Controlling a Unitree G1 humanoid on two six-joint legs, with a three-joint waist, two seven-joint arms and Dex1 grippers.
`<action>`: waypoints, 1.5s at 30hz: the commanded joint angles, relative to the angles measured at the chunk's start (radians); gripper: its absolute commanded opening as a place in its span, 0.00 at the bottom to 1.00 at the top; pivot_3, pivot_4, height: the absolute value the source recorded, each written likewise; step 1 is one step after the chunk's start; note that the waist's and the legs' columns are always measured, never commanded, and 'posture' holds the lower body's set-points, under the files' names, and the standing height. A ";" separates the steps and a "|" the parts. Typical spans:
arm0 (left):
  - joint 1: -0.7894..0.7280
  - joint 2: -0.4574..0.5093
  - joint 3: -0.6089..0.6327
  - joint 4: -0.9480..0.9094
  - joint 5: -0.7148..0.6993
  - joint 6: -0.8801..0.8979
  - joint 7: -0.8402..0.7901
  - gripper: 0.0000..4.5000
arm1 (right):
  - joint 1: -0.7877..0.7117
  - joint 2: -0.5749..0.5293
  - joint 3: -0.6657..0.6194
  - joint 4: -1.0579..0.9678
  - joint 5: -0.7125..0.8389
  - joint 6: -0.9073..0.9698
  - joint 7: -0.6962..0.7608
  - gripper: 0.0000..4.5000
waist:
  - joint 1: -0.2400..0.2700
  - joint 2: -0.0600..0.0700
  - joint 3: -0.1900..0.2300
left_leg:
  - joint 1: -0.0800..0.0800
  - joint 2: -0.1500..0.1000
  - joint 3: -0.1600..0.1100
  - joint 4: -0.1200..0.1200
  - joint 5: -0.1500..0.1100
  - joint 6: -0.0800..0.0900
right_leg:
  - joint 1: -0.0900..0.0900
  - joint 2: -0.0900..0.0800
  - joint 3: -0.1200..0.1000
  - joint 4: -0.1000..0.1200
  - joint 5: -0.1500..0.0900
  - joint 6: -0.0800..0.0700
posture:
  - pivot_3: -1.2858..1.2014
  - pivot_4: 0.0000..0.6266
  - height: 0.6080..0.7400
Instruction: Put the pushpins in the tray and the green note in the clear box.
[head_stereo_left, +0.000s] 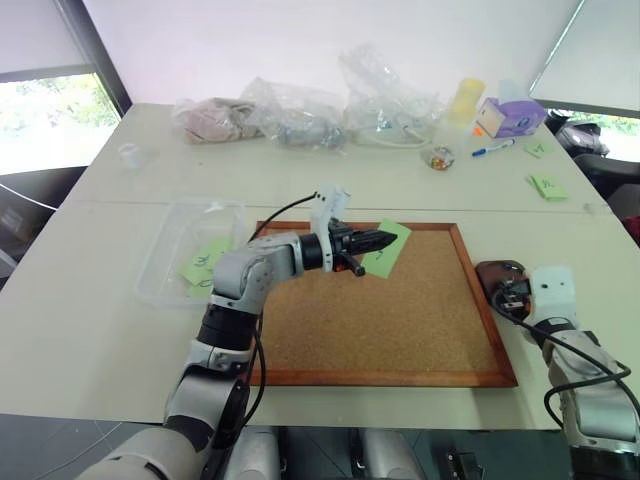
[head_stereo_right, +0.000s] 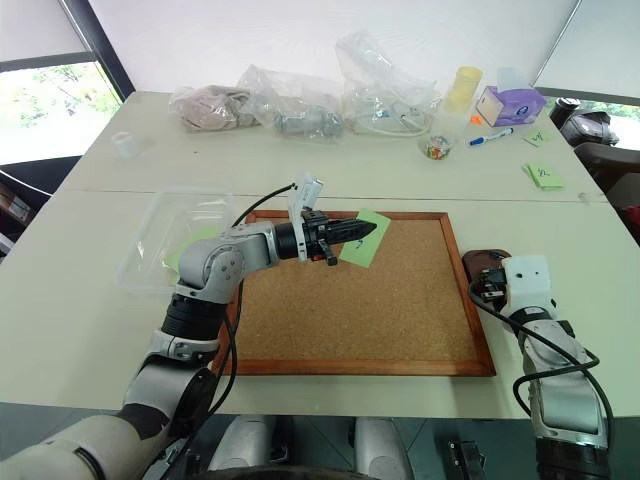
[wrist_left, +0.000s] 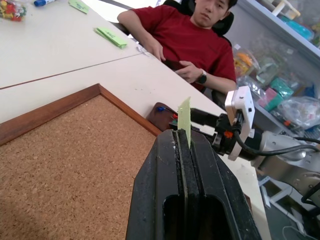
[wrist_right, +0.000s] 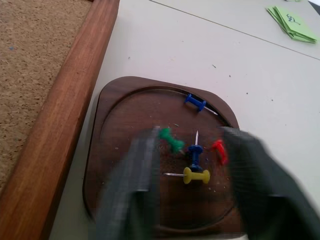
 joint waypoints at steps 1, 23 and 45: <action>-0.016 -0.009 -0.004 -0.021 -0.025 -0.019 0.003 0.00 | -0.007 -0.001 -0.041 -0.017 0.015 -0.022 -0.003 0.88 | -0.001 0.000 0.000 | 0.000 0.000 0.000 0.000 0.000 0.000 | 0.000 0.000 0.000 0.000 0.000 0.000 | 0.52 0.24 0.98; -0.180 0.380 0.116 -0.176 -0.009 0.122 0.055 0.00 | -0.171 -0.052 0.022 -0.394 0.299 0.200 0.142 0.98 | -0.025 0.005 0.003 | 0.001 0.002 0.000 -0.001 0.000 0.000 | -0.001 0.002 0.001 0.003 0.001 0.001 | 0.52 0.24 0.98; 0.088 0.817 0.202 -0.018 -0.040 0.236 -0.064 0.55 | -0.279 0.000 0.441 -0.372 0.284 0.202 0.316 1.00 | -0.002 -0.006 0.005 | 0.000 0.001 0.002 0.001 0.002 -0.003 | -0.004 -0.001 -0.002 0.012 -0.002 -0.002 | 0.52 0.24 0.98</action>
